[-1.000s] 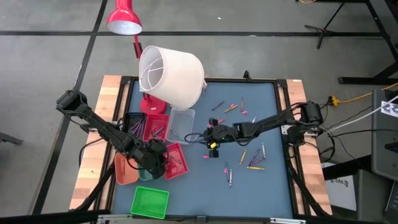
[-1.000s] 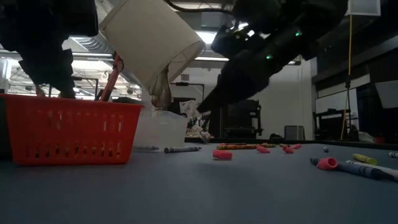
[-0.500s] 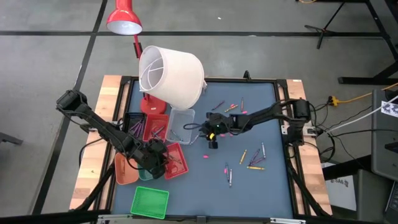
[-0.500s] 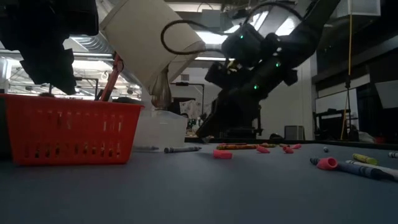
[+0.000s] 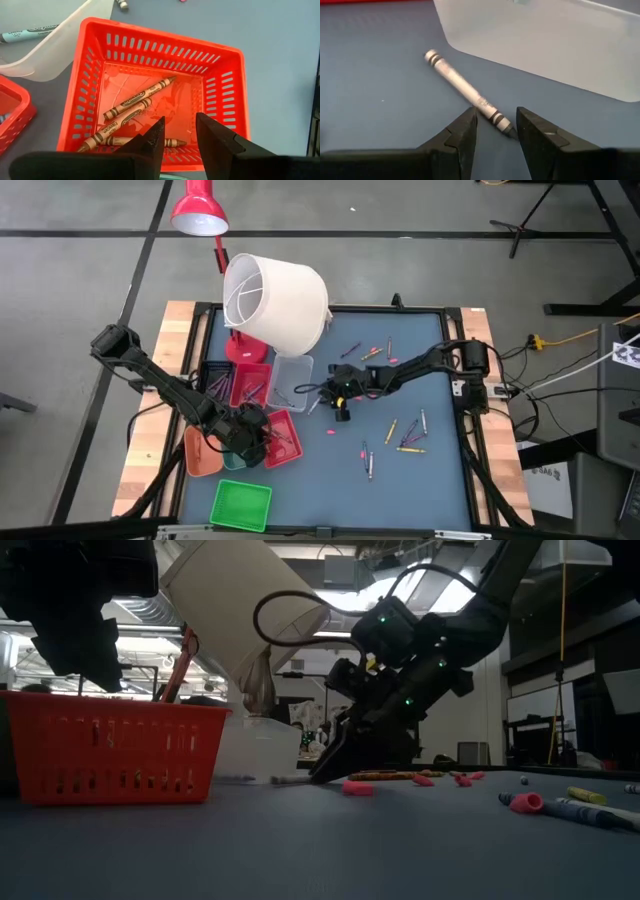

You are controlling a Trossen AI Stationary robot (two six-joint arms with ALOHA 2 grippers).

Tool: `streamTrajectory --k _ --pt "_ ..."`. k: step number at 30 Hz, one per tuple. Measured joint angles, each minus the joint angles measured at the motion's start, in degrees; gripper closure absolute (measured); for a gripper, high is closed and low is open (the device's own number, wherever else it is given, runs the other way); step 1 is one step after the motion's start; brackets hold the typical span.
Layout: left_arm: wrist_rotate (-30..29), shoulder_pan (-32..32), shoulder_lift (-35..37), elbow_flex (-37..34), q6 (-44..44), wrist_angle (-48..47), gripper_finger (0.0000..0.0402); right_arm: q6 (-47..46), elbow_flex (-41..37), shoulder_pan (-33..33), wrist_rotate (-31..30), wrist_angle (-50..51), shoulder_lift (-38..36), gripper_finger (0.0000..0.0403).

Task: Sort crayons
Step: Put the gray crayon into the green bin

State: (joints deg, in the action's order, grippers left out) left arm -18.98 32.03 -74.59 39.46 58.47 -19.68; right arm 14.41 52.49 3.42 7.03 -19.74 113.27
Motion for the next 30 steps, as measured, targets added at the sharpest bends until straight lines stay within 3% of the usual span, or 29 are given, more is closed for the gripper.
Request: streamTrajectory --k 8,22,30 --pt "-0.02 -0.01 0.00 0.00 0.02 0.00 0.0307 0.00 0.08 0.09 3.14 1.34 0.04 0.0272" --pt "-0.04 -0.01 0.00 0.00 -0.04 0.00 0.0307 0.22 -0.05 -0.02 4.37 2.17 0.04 0.0389" --pt "-0.04 -0.01 0.00 0.00 -0.06 0.00 0.0307 0.14 -0.09 0.00 4.61 2.19 0.09 0.0384"
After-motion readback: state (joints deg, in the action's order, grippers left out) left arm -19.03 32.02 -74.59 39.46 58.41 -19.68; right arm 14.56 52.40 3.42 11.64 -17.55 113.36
